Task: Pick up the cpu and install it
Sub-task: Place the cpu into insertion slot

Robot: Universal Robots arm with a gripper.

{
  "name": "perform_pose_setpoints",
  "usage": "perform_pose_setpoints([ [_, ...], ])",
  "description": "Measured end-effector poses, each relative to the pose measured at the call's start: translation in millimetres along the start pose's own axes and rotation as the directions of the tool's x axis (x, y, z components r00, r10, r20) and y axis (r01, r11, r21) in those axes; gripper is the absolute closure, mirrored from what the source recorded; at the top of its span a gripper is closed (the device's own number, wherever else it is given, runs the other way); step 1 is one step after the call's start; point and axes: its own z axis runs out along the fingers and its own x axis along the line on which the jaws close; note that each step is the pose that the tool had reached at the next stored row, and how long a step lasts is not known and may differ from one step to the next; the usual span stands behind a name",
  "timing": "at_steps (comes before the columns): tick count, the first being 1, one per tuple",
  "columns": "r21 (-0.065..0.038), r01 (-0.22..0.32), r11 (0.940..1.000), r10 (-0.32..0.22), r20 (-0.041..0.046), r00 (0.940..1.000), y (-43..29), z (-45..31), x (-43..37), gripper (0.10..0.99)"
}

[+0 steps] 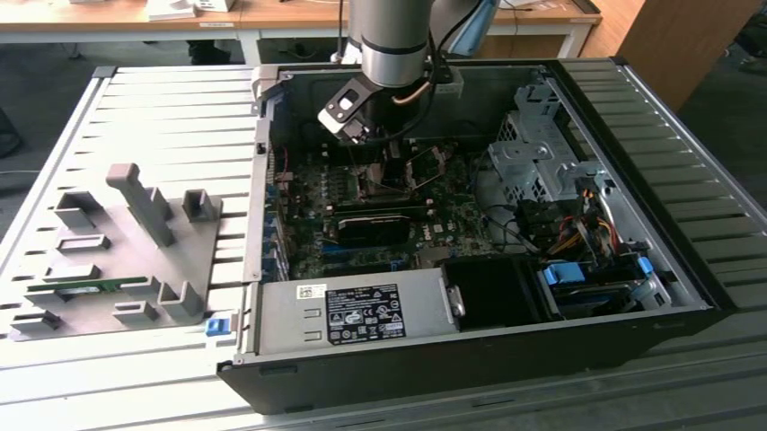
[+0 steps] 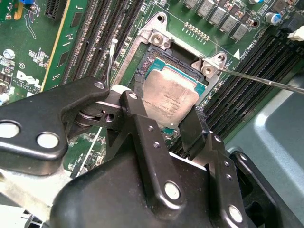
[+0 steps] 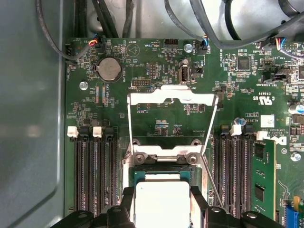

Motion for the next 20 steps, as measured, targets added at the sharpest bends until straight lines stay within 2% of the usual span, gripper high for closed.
perform_pose_setpoints([
  [20, 0.000, 0.000, 1.0000, 0.000, 0.0000, 1.0000, 0.0, 2.1, -1.6, 0.545],
])
